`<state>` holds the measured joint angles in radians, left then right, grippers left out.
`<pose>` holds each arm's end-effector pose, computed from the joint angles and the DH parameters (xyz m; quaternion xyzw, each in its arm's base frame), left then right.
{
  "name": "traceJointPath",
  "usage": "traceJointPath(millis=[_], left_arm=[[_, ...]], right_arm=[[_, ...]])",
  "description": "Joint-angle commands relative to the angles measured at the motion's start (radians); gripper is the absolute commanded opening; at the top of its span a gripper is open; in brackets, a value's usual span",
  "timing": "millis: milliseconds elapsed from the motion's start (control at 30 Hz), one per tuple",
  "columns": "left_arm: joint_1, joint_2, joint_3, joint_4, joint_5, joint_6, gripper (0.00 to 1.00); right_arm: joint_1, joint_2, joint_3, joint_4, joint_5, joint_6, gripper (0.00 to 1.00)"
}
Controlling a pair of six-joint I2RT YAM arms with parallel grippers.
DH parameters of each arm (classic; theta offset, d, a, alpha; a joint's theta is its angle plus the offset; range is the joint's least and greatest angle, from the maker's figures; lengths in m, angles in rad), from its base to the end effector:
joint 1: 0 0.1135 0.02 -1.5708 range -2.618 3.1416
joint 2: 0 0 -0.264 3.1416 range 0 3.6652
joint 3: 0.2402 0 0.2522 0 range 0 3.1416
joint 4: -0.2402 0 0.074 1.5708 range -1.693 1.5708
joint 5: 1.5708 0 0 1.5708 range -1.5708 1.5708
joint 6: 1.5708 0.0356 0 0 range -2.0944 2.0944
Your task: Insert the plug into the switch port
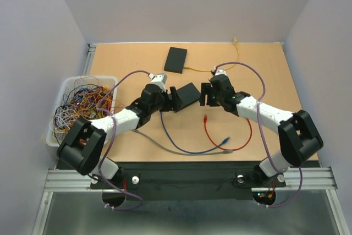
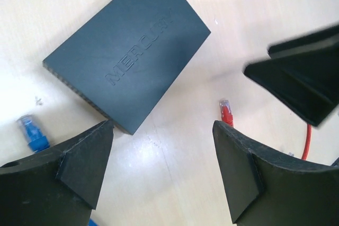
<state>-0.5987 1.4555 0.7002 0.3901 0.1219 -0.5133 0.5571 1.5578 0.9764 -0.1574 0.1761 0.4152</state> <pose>0.2547 -0.1790 0.2125 0.0696 0.8200 -0.3413 0.4542 0.2875 0.1717 0.2197 -0.0291 0.9114 0.1170 0.3935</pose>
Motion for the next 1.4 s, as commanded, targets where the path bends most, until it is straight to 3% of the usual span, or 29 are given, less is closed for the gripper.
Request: traceJointPath(millis=[0,133,233,467,1000,1233,1367], left_arm=[[0.005,-0.09,0.004,-0.084,-0.059,0.061,0.87],[0.008,-0.173,0.016,-0.174,-0.145,0.131,0.87],[0.008,-0.279,-0.045,-0.165,-0.261,0.122,0.87],[0.01,-0.427,-0.201,-0.088,-0.312,0.078,0.87],[0.013,-0.521,-0.327,-0.005,-0.407,0.099,0.87],[0.011,-0.544,-0.343,-0.003,-0.421,0.091,0.87],[0.011,-0.541,-0.341,-0.002,-0.418,0.091,0.87]], right_arm=[[0.046,-0.088,-0.091,-0.067,0.02,0.017,0.73],[0.087,-0.13,-0.163,-0.08,0.019,0.068,0.62],[0.144,-0.105,-0.194,-0.082,0.052,0.138,0.59],[0.191,-0.018,-0.171,-0.083,0.121,0.204,0.56],[0.204,0.097,-0.125,-0.126,0.207,0.281,0.39],[0.23,0.143,-0.114,-0.123,0.224,0.292,0.12],[0.259,0.107,-0.148,-0.074,0.232,0.215,0.02]])
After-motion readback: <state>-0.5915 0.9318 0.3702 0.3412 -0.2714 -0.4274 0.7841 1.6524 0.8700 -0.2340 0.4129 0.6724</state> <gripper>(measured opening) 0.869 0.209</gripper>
